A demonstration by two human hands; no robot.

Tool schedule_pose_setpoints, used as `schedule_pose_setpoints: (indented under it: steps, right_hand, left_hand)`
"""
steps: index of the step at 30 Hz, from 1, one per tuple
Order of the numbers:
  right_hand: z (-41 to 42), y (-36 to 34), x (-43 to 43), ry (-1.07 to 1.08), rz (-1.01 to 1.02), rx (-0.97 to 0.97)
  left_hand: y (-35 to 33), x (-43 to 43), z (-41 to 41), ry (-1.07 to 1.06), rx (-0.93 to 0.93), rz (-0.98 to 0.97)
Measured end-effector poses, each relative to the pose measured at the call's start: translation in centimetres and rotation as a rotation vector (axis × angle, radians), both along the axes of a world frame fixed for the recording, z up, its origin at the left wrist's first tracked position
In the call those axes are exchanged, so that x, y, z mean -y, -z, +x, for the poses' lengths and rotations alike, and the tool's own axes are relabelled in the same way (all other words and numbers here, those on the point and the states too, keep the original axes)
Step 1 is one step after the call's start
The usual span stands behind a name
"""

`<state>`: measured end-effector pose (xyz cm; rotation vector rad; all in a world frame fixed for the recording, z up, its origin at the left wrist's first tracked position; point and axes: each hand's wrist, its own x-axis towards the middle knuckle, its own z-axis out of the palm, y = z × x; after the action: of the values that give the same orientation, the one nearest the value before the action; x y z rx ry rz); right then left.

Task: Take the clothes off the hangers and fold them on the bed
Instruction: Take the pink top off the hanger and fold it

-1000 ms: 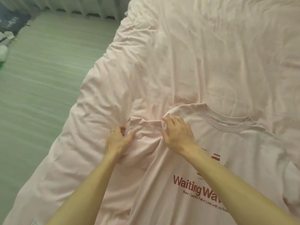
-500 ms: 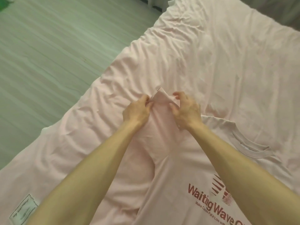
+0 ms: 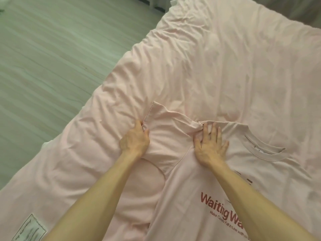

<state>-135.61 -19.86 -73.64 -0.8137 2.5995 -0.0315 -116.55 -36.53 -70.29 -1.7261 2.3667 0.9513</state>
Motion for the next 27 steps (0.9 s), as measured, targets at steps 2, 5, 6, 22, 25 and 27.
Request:
schedule_pose_setpoints:
  steps: [2, 5, 6, 22, 25, 27]
  right_hand:
    - [-0.4, -0.5, 0.9, 0.086, -0.123, -0.060]
    - [-1.2, -1.4, 1.5, 0.094, -0.165, -0.091]
    - [-1.5, -1.4, 1.3, 0.092, -0.158, -0.090]
    - [-2.6, 0.5, -1.5, 0.135, -0.053, 0.003]
    - [-3.6, 1.2, -2.2, 0.124, 0.055, 0.049]
    - [-4.4, 1.3, -2.1, 0.148, 0.095, 0.051]
  left_hand:
    - [0.0, 0.4, 0.2, -0.011, 0.035, -0.023]
    - [-0.4, 1.1, -0.4, -0.062, 0.011, -0.037]
    - [-0.7, 1.4, -1.1, -0.079, -0.031, -0.043]
    - [-0.4, 7.3, -6.6, -0.297, -0.423, -0.114]
    - [0.8, 7.2, -6.1, -0.282, -0.345, -0.122]
    - [1.3, 7.2, -6.1, -0.242, -0.275, -0.112]
